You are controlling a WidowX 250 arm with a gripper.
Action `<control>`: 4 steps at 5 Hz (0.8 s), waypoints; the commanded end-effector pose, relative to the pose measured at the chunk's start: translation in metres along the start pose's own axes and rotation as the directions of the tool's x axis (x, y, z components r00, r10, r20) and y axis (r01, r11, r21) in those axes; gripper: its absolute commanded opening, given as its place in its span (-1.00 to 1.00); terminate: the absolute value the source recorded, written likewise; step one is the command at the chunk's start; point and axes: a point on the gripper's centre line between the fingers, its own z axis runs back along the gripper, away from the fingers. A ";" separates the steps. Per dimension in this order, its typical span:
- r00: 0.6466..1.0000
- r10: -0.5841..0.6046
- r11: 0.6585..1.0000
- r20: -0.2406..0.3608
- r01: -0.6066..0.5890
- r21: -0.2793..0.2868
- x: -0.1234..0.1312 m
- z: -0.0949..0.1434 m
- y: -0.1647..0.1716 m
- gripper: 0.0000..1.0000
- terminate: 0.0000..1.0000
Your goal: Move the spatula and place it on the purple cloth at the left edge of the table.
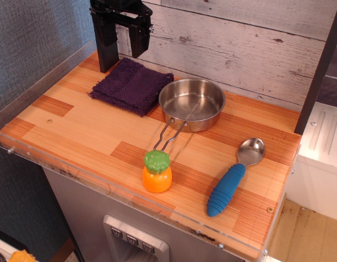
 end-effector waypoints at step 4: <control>0.981 -0.189 0.982 0.039 0.189 0.002 -0.038 0.011 -0.117 1.00 -1.00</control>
